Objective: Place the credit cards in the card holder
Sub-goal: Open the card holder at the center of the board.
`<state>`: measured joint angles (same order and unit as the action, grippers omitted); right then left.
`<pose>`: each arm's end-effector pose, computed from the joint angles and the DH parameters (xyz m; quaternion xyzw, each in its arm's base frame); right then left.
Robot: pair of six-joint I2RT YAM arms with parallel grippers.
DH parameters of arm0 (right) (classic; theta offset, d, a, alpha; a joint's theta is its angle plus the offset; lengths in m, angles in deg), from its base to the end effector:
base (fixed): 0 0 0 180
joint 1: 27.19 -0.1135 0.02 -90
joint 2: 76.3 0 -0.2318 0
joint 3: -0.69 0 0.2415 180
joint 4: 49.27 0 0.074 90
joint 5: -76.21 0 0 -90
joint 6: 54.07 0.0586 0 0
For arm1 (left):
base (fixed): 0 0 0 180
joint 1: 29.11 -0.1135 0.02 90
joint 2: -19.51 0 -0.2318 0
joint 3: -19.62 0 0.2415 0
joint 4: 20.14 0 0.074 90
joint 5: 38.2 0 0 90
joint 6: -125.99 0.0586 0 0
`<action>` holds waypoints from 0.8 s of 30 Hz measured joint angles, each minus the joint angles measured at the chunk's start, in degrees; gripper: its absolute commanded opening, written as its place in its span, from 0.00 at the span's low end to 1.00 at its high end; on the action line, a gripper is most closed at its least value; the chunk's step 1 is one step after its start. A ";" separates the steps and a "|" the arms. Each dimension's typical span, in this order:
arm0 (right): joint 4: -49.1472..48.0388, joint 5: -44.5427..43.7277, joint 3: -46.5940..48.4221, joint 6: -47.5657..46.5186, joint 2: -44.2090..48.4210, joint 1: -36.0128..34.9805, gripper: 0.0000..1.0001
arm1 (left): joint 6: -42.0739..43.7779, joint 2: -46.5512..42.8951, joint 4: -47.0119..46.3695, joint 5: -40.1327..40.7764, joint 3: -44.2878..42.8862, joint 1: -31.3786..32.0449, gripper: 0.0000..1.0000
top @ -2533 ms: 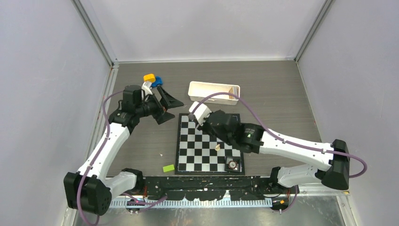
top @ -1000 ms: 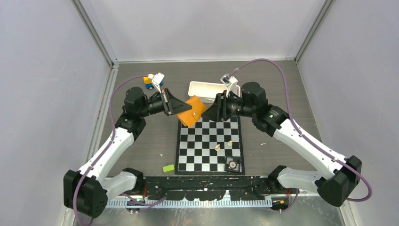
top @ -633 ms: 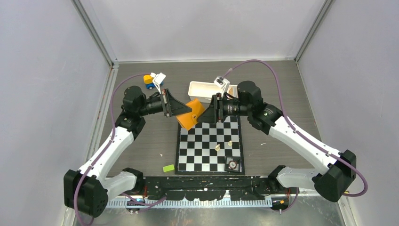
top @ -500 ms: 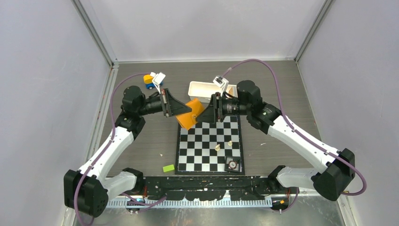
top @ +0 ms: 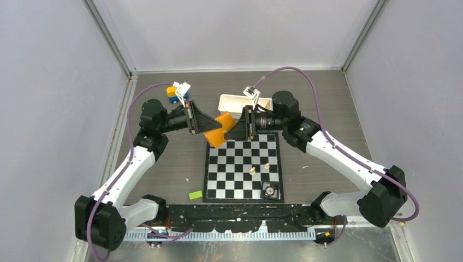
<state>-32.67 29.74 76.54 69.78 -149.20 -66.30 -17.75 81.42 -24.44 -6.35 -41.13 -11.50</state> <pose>0.2121 0.2245 0.3200 -0.2624 0.7188 0.5757 0.2882 0.2300 -0.1252 0.3189 0.1492 0.6807 -0.6415 0.3208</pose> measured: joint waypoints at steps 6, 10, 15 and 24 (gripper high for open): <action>0.04 0.66 0.11 -1.57 -1.20 -1.36 0.18 | 1.62 0.00 3.41 -0.13 -0.02 0.00 0.00; 2.69 0.55 1.14 -3.63 -2.51 -1.70 0.08 | 2.91 0.00 6.25 -0.04 -0.04 -0.09 0.00; 6.60 -0.13 2.40 -6.27 -3.39 -2.64 0.01 | 6.32 -0.02 14.05 1.70 -1.01 -0.02 0.00; 11.15 0.76 3.91 -9.99 -3.43 -4.81 0.18 | 7.56 0.76 21.75 6.56 -2.51 1.01 0.00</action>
<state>-21.52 30.51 80.45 59.79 -152.63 -71.11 -10.19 82.19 -2.69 0.20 -43.65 -10.50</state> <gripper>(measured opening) 0.030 0.078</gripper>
